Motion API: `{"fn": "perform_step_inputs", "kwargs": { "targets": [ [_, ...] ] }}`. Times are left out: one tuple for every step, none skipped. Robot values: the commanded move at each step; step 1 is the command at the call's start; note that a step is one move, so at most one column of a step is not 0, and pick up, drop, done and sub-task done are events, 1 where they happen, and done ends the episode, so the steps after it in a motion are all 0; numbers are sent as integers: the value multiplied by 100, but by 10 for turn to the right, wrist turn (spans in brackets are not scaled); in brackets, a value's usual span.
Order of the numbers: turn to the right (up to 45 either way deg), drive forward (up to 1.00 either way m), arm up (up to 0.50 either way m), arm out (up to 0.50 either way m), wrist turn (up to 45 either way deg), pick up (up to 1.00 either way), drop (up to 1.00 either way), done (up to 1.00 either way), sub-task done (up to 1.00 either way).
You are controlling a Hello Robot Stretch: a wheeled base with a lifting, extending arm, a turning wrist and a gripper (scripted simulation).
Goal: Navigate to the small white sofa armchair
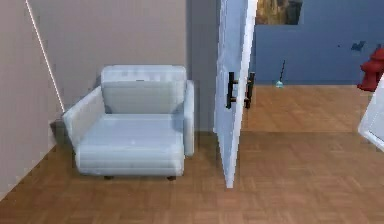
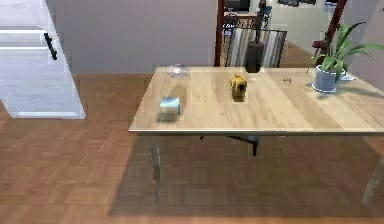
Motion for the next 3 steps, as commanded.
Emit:
{"fn": "perform_step_inputs", "kwargs": {
  "targets": [
    [0, 55, 0, 0, 0, 0, 0, 0, 0],
    [-210, 0, 0, 0, 0, 0, 0, 0, 0],
    [0, 0, 0, 0, 0, 0, 0, 100, 0]
  ]
}}
